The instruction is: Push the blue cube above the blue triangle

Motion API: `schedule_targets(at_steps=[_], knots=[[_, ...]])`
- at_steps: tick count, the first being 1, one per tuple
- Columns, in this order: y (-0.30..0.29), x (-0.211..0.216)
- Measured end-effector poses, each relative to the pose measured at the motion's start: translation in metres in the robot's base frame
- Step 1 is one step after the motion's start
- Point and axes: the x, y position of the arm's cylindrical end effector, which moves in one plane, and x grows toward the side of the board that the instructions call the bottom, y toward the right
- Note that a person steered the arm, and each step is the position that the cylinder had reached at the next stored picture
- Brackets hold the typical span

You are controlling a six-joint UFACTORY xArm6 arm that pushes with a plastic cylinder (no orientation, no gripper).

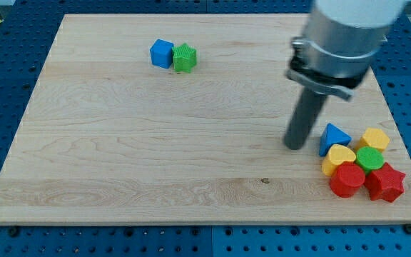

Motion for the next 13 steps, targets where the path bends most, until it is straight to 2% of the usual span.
schedule_targets(at_steps=[1,3,4,6,9,11,13], knots=[[-0.092,-0.036],[-0.311,-0.161],[-0.318,-0.216],[-0.178,-0.193],[-0.03,-0.171],[-0.023,-0.141],[0.026,-0.141]])
